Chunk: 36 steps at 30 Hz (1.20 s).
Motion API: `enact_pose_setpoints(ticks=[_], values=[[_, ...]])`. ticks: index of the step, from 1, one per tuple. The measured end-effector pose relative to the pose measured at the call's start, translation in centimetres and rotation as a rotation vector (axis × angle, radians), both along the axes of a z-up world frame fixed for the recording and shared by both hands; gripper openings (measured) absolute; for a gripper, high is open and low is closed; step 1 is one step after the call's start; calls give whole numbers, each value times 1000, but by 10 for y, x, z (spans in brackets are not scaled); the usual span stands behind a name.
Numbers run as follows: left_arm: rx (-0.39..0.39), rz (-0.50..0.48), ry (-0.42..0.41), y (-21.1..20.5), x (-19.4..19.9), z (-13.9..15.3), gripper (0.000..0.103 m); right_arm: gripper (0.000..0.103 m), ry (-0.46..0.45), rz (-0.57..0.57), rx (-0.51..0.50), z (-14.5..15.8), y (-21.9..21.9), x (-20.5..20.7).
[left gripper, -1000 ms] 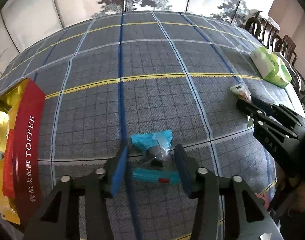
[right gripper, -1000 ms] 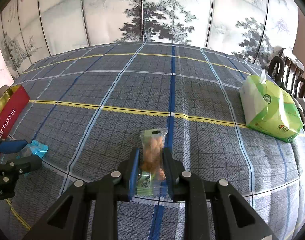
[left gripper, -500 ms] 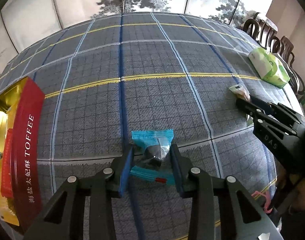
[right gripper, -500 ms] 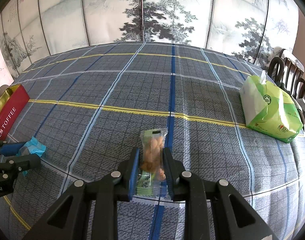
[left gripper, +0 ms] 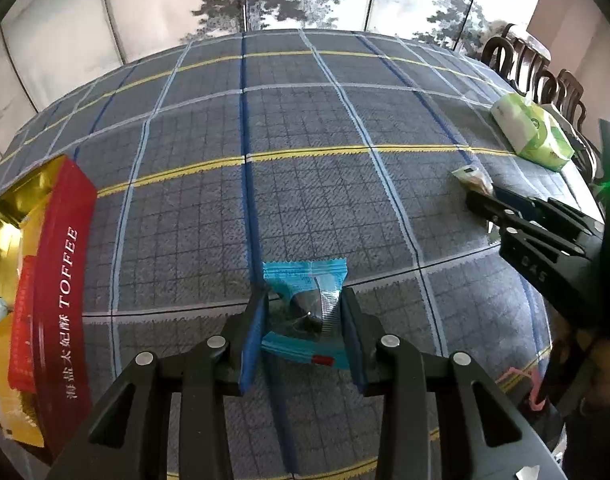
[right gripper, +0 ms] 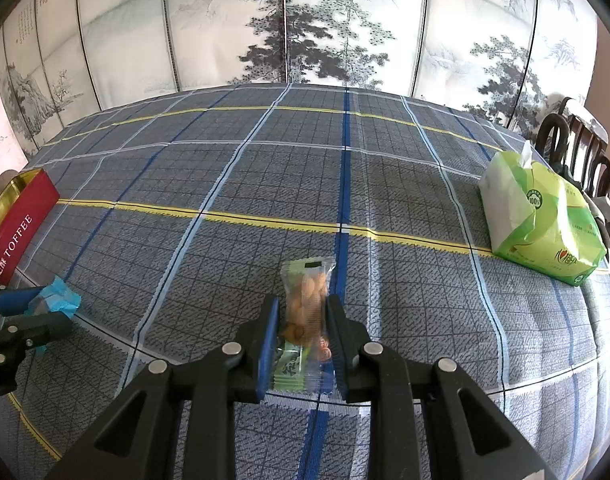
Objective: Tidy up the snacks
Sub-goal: 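Carry the teal candy packet into the gold tin and open the left tool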
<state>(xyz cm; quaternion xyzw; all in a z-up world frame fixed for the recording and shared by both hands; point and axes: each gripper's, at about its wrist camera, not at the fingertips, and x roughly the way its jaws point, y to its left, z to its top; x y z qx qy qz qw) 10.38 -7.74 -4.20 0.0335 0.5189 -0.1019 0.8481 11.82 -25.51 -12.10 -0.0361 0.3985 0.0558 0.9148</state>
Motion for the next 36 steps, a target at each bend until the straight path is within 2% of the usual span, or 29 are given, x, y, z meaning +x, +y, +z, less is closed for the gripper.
enact_pose_setpoints(ticks=[9, 20, 27, 36], values=[[32, 34, -26, 15, -20, 19, 33, 24, 0, 0, 0, 0, 0, 0], [81, 96, -83, 53, -47, 51, 33, 24, 0, 0, -2, 0, 0, 0], [86, 176, -123, 100, -54, 76, 33, 24, 0, 0, -3, 0, 0, 0], [123, 283, -120, 162, -55, 79, 33, 24, 0, 0, -3, 0, -1, 0]])
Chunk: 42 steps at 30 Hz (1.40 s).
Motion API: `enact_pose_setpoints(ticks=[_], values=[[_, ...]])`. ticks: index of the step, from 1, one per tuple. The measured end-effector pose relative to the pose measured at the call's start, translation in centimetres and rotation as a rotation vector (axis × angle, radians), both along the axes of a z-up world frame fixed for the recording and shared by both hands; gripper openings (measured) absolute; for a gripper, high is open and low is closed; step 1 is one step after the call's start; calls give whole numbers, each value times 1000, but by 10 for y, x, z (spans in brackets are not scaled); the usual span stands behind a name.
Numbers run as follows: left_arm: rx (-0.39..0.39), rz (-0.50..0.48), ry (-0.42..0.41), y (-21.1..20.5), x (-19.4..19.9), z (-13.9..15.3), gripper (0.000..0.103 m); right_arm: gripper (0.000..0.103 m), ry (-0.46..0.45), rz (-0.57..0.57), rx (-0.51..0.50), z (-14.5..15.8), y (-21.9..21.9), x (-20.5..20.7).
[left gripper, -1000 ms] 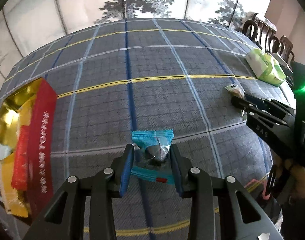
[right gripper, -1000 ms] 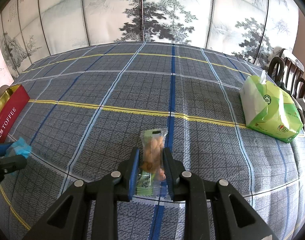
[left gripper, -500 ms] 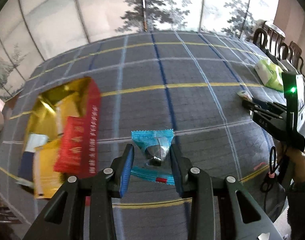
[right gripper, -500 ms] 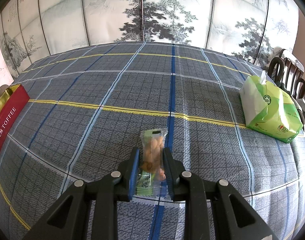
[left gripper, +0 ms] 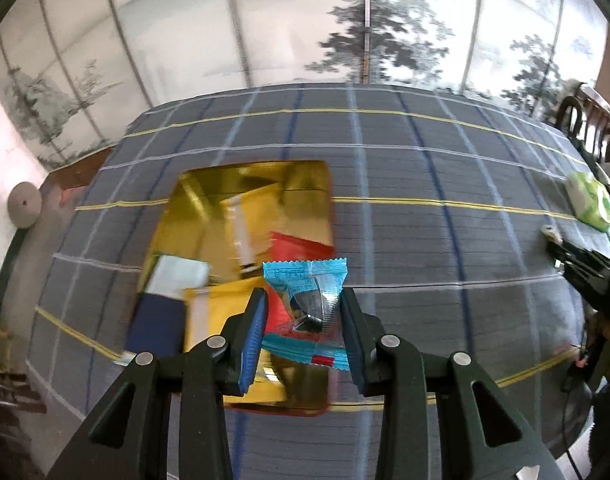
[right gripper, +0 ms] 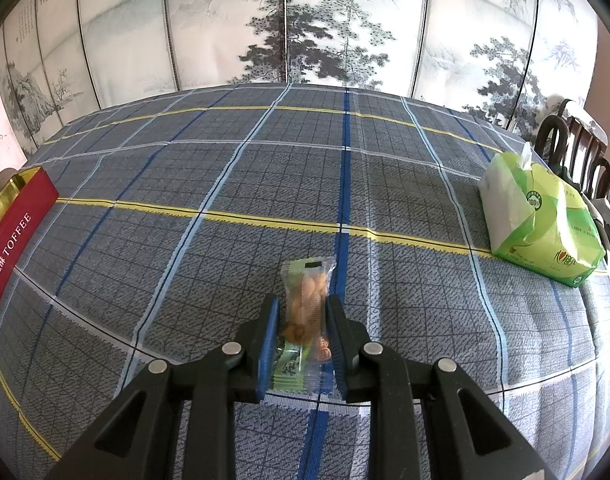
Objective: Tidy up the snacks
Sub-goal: 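Carry the teal candy packet into the gold tin and open the left tool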
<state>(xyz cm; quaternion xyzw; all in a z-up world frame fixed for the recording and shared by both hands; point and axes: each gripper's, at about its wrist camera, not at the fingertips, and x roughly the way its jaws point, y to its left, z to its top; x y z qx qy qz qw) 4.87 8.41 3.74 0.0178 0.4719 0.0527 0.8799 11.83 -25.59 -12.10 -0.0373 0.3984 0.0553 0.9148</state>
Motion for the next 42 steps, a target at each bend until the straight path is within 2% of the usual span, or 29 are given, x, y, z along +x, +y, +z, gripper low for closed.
enact_pose_setpoints(ticks=[11, 16, 22, 28, 36, 42], values=[[-24, 65, 41, 54, 11, -13, 33, 24, 0, 0, -4, 0, 0, 0], [-6, 70, 69, 67, 14, -26, 33, 24, -1, 0, -4, 0, -1, 0], [11, 55, 91, 70, 17, -40, 33, 24, -1, 1, -6, 0, -3, 0], [21, 41, 88, 69, 19, -43, 33, 25, -3, 1, -19, 1, -3, 0], [59, 27, 71, 64, 18, -41, 38, 25, -4, -1, -25, 1, -1, 1], [78, 27, 59, 64, 18, -39, 47, 24, -4, -2, -25, 1, -2, 0]])
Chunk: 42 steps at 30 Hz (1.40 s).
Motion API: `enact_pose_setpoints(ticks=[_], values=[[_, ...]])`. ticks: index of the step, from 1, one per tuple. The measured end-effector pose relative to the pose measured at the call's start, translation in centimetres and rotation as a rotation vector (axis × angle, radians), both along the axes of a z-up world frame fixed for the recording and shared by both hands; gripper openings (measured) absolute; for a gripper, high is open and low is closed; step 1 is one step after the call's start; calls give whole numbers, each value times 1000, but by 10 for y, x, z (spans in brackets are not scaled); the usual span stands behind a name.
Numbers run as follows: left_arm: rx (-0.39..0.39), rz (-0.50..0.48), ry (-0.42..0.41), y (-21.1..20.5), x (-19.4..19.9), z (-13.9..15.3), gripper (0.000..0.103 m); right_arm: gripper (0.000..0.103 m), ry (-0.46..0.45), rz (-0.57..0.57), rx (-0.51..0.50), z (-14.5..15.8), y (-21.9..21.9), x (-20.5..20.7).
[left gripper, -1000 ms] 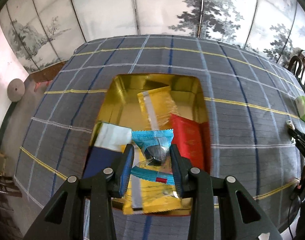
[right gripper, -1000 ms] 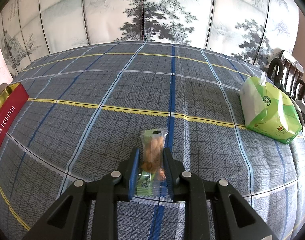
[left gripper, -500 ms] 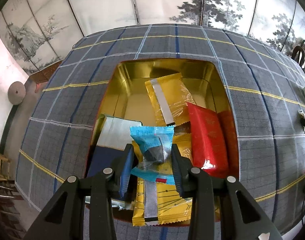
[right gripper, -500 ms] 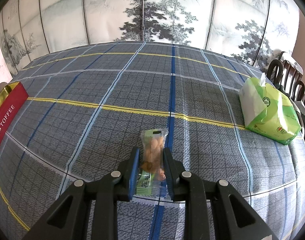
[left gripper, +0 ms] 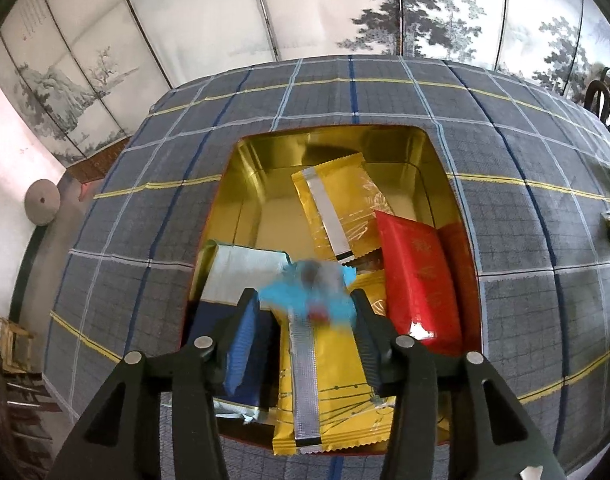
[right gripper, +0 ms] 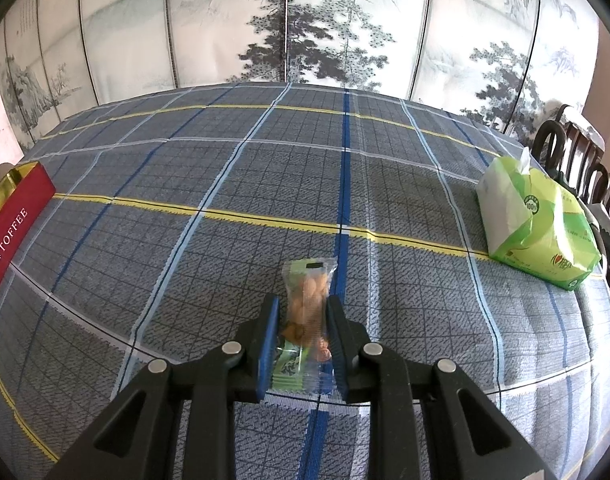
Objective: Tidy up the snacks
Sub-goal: 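Carry the teal candy packet into the gold tin and open the left tool, then carry the clear peanut packet into the gold tin and open the right tool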
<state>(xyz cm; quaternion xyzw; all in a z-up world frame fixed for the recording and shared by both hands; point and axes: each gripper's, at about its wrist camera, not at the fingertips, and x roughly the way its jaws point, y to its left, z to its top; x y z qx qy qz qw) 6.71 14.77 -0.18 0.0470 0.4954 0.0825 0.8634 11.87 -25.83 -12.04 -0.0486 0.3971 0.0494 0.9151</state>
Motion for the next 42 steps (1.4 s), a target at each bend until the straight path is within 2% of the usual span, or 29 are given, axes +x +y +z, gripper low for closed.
enact_pose_setpoints(ticks=[3, 9, 18, 22, 30, 36, 42], values=[[11, -6, -9, -1, -1, 2, 57, 24, -1, -1, -7, 0, 1, 0], [13, -19, -30, -3, -6, 9, 69, 23, -3, -14, -23, 0, 4, -1], [1, 0, -76, -6, -22, 23, 79, 23, 7, -67, -26, 0, 12, -1], [-23, 17, -81, -3, -31, 27, 81, 23, 25, -108, -24, 1, 15, 1], [-13, 33, -83, 1, -46, 30, 84, 23, 43, -153, -39, 6, 31, -1], [-30, 46, -79, 6, -54, 28, 86, 22, 38, -129, 2, 18, 52, -11], [-33, 69, -89, 14, -62, 29, 87, 22, 39, -57, 62, 36, 87, -22]])
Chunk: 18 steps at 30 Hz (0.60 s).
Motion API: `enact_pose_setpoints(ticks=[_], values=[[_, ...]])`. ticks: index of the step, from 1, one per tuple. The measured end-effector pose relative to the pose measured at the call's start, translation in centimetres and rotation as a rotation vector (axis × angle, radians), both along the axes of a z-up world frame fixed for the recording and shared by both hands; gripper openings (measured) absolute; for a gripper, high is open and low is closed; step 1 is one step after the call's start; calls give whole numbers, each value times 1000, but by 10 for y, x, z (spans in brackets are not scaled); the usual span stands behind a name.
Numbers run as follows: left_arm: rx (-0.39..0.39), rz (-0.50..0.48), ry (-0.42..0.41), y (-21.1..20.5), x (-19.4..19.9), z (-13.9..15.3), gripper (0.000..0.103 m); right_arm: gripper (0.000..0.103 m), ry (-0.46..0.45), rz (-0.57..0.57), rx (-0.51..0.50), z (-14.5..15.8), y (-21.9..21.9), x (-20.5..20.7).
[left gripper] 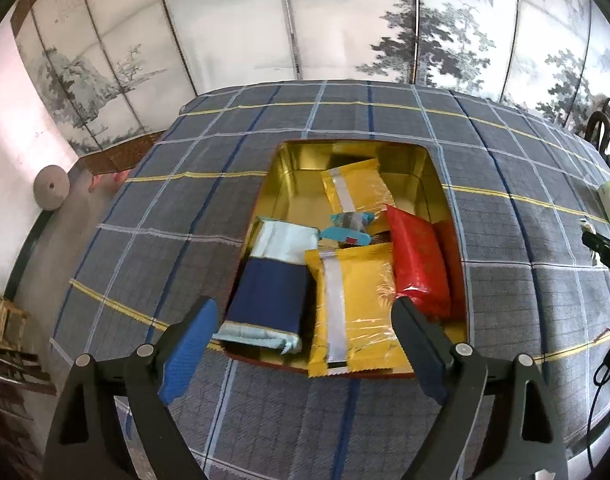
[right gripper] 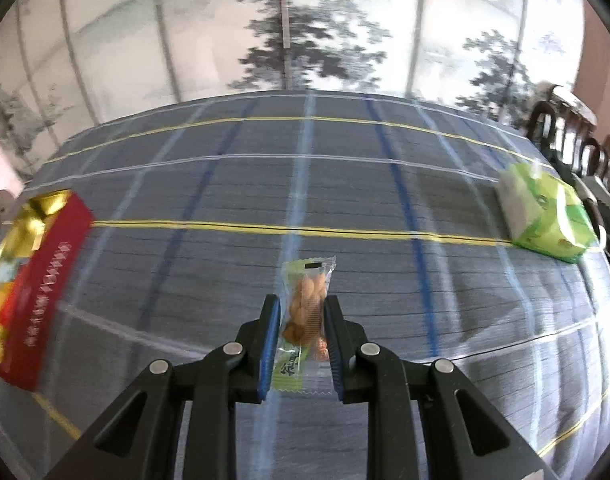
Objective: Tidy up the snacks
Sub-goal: 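Carry the clear peanut packet into the gold tin and open the right tool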
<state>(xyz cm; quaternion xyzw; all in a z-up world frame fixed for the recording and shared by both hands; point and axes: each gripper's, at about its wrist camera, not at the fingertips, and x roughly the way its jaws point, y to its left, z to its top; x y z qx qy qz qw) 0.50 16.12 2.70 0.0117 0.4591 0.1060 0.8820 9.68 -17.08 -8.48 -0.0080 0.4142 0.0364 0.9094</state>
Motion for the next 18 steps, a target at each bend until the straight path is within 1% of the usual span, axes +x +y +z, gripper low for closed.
enact_pose_setpoints(ticks=[4, 11, 18], values=[[6, 21, 3, 9, -6, -1, 88, 22, -9, 76, 14, 10, 37, -10], [-7, 58, 5, 27, -16, 0, 88, 22, -16, 215, 32, 23, 110, -24], [-13, 98, 7, 42, -26, -1, 88, 22, -17, 299, 50, 32, 157, -34]])
